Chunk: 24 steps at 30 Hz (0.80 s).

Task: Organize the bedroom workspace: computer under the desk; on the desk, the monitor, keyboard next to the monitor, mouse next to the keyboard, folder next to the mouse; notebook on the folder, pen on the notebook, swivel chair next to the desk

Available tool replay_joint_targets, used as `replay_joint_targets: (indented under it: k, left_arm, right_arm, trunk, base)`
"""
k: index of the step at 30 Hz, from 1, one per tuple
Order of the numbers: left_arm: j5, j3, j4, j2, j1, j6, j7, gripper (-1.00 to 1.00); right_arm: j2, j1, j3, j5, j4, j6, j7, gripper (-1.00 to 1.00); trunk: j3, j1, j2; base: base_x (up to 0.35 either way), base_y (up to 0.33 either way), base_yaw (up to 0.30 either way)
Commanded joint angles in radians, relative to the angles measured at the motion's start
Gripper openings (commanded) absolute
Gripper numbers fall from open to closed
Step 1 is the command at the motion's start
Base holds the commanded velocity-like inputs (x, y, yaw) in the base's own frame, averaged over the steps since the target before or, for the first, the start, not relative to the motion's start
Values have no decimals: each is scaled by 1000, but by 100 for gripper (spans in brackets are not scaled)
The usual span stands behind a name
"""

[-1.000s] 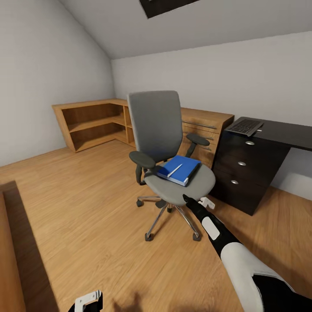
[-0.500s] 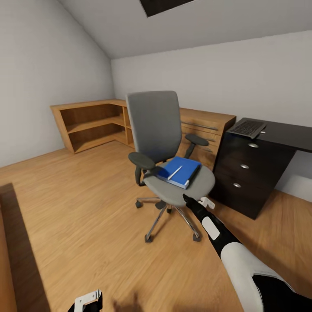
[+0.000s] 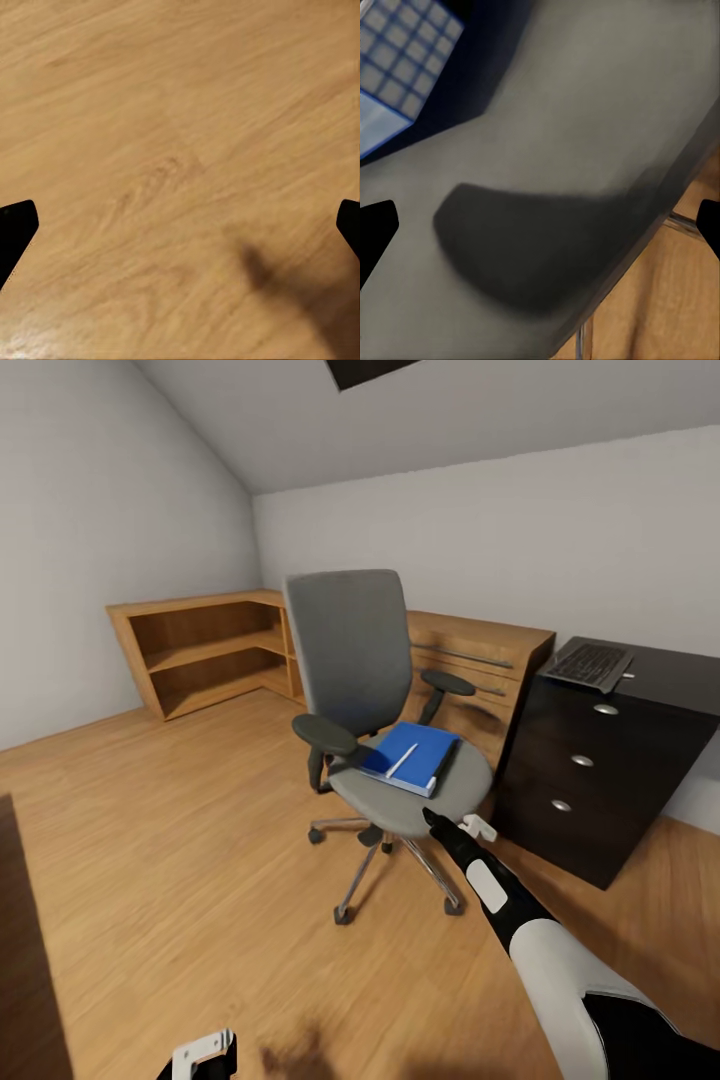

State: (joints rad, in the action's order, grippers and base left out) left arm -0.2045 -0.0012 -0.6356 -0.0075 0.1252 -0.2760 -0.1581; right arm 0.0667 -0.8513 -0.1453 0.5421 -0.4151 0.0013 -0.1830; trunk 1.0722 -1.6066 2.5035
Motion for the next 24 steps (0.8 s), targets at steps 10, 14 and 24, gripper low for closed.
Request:
replay_joint_targets:
  k: [10,14,24]
  left_arm:
    - [-3,-2,1,-2,1,-3,-1,100]
    - [-3,-2,1,-2,1,-3,-1,100]
    - [-3,-2,1,-2,1,-3,-2,100]
  right_arm:
    - [4,0,1,10,48,0,-4,100]
    - [6,0,0,10,48,0,-4,100]
    - [6,0,0,10,48,0,-4,100]
  trunk:
    - [1,0,0]
    - [1,0,0]
    - [1,0,0]
  base:
    - [76,87,31]
    - [2,2,82]
    - [-170,0,5]
